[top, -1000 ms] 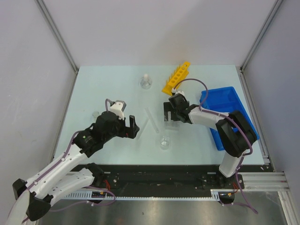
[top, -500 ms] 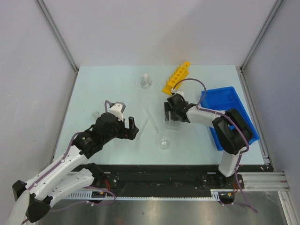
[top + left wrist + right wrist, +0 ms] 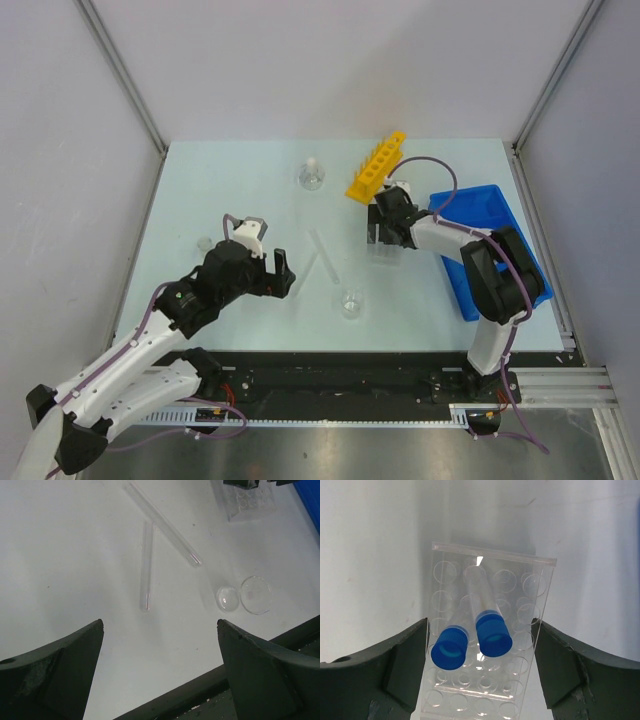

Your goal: Organize the chemistry lab equipment

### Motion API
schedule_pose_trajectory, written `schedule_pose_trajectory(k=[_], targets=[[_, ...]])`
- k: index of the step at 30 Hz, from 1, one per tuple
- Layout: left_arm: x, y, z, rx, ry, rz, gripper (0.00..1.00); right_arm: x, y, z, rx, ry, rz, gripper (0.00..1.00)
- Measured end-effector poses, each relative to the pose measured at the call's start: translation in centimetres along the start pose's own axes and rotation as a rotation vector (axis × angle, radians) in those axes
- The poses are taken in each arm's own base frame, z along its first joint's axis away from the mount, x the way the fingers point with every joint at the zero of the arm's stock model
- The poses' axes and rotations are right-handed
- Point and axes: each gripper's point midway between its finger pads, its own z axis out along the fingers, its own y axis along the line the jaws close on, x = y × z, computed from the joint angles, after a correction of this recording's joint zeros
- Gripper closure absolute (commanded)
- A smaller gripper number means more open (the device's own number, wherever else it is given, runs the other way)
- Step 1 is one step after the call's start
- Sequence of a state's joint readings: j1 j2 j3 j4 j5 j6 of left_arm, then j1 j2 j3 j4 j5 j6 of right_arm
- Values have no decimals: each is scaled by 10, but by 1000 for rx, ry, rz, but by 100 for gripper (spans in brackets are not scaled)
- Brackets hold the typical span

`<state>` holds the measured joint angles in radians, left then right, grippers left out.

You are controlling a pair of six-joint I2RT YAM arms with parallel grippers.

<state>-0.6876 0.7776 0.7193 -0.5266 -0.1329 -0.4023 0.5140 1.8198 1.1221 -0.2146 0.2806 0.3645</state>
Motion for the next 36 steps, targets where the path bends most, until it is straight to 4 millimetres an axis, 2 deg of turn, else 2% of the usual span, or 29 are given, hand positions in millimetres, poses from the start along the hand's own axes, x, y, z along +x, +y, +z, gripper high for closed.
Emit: schedule_pose_trajectory(k=[5, 10, 14, 20, 27, 34, 36], targets=[[-1, 2, 0, -7, -3, -2, 0, -24, -34, 9, 49, -30, 40, 35], [-1, 2, 0, -9, -3, -2, 0, -48, -57, 23, 73, -57, 37, 35], [-1, 3, 1, -11, -3, -3, 0, -61, -57, 36, 57, -69, -11, 35], [0, 4, 2, -16, 3, -3, 0, -69, -49, 55, 27, -62, -71, 34], [1, 6, 3, -23, 8, -4, 0, -103, -56, 75, 25, -72, -50, 35], [0, 7, 4, -27, 7, -6, 0, -106, -65, 86, 30, -38, -36, 32], [0, 7, 4, -28, 7, -7, 0, -107, -64, 86, 27, -34, -37, 28]])
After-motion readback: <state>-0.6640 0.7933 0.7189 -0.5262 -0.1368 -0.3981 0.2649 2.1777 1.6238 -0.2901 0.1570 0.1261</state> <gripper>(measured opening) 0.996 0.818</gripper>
